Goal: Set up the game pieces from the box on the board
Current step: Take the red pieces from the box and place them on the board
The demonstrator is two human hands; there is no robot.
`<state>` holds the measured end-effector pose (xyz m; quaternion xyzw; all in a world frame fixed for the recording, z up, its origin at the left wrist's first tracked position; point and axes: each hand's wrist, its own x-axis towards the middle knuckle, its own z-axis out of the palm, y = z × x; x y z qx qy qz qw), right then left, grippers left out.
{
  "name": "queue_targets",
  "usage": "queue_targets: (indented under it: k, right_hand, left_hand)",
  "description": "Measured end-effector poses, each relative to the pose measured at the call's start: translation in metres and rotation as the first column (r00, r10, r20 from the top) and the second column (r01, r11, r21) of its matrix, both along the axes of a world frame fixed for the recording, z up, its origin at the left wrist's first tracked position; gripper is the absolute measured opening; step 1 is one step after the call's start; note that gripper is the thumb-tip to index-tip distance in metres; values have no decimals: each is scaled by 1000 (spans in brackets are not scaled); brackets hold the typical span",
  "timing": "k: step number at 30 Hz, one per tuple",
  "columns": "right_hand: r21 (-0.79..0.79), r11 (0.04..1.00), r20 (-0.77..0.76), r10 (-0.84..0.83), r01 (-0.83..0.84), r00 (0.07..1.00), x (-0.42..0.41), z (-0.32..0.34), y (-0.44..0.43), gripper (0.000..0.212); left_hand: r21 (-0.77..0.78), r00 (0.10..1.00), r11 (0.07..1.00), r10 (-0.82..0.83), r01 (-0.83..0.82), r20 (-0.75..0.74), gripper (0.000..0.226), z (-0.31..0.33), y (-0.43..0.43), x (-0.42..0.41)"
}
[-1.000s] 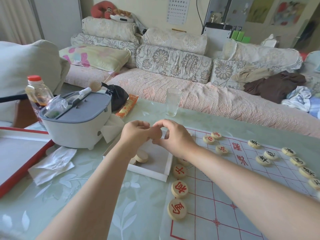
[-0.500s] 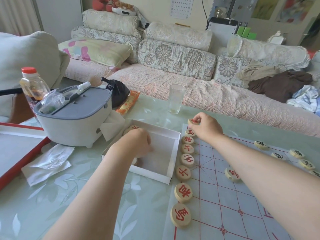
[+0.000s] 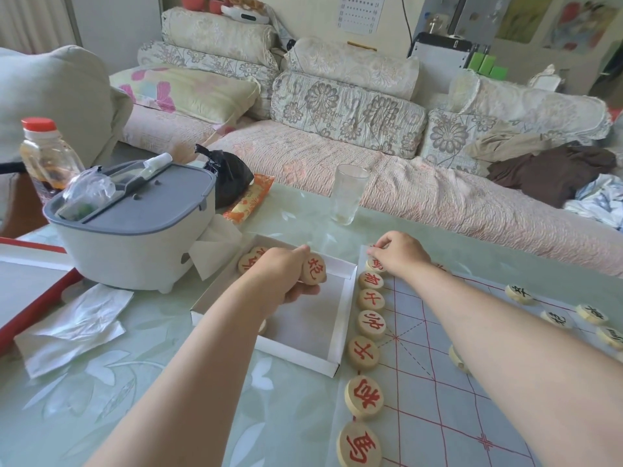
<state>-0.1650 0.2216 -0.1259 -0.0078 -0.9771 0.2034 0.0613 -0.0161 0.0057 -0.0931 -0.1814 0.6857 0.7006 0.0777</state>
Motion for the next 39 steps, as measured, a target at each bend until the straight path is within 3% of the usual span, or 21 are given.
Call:
queue_targets:
  k: [4,7,12,16,19,24,26,27,28,29,31,34,39]
  right_hand:
    - [49,999,-19,-1,2,1000,5,6,-7,35]
    - [45,997,-113,71,-66,991,17,15,-19,24]
    - [-167,899,-177,377,-405,909,58,31,-51,17]
    - [-410,776,-175,449,-480,876,106,41,-72,18]
    - [-412,729,-184,521,-547,833,132,42,-77,21]
    - [-392,737,-191,519,-550,833,154,47,-72,29]
    - [-356,770,-210,487,-530,848,157,49,-66,27]
    - [-320,797,-212,466,-512,859,156,49,-61,27]
    - [-278,830,-212,438,-484,874,154,49,-55,28]
    - [-242,863,-211,401,-445,892,150,48,-47,28]
    - [-201,921,-198,296,-334,935,138,46,-28,29]
    - [-122,978,-139,149,-167,979,123,43,9,29]
    - [-73,995,-57,68,-72,996,126,47,53,27]
  left_hand:
    - [-2,1000,1000,-10,10,3,36,0,-2,2]
    - [20,999,999,30,-30,-15,36,0,-2,4]
    - [17,991,992,125,-125,-41,29,4,3,7]
    - [42,982,982,185,-182,-51,29,9,1,15]
    - [63,984,984,168,-164,-64,28,14,-2,26]
    - [131,987,986,115,-100,-110,30,16,0,46]
    - [52,986,996,80,-74,-143,24,16,1,51]
    - [-112,984,991,60,-79,-167,20,14,0,51]
    - [-368,981,926,13,-84,-192,17,9,-4,48]
    - [-630,982,774,-67,-61,-177,19,4,-9,47]
    - [-891,983,452,-181,53,-33,34,-6,-18,48]
    - [-951,968,234,-196,201,157,43,-11,-22,51]
    - [-917,926,159,-162,365,340,47,-13,-21,42]
